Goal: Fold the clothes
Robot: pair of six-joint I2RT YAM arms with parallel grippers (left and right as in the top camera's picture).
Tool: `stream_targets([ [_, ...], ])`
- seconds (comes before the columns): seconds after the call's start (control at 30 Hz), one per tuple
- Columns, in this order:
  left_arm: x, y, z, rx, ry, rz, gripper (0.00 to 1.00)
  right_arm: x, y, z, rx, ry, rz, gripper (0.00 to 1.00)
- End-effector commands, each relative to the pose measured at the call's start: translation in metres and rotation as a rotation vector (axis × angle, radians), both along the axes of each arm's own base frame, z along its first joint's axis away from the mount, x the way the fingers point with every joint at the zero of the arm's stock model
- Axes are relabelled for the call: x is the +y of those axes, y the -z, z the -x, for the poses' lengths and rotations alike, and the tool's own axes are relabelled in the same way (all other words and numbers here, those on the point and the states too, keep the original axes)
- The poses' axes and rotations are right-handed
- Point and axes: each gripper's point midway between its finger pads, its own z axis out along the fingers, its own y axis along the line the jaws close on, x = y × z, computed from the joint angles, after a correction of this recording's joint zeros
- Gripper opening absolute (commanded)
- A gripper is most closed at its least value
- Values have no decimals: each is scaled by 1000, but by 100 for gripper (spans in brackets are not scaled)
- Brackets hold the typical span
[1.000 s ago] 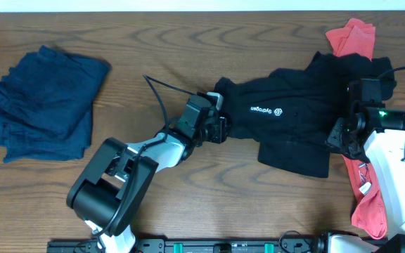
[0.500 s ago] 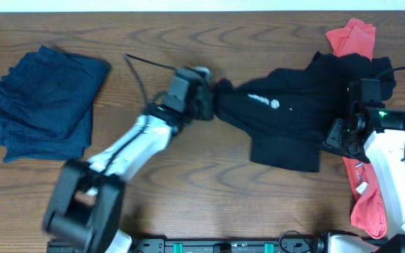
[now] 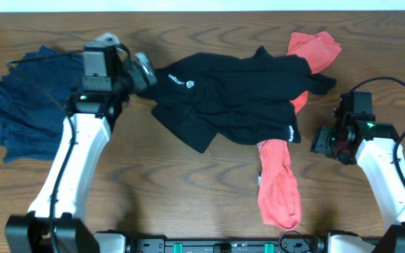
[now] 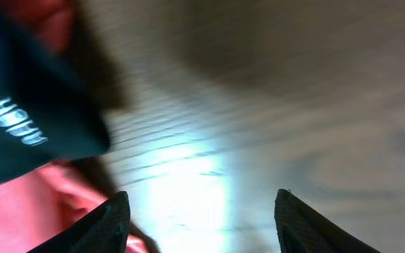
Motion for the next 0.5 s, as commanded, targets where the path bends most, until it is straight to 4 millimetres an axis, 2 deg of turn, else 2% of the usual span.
stream_targets([
  [0.0, -48, 36, 30, 171, 152, 123, 98, 41, -3, -4, -49, -224, -173, 64],
  [0.03, -61, 53, 44, 244, 189, 130, 98, 60, -8, -6, -80, -303, -246, 64],
  [0.13, -84, 85, 65, 349, 252, 109, 98, 84, -13, -2, -94, -394, -325, 65],
  [0.23, -108, 113, 77, 419, 316, 87, 98, 97, -10, 6, -67, -444, -325, 68],
  [0.37, -137, 143, 83, 447, 389, 66, 98, 115, 1, 16, -34, -514, -319, 78],
  [0.47, -151, 160, 86, 458, 425, 56, 98, 112, 17, 19, 11, -479, -253, 77],
])
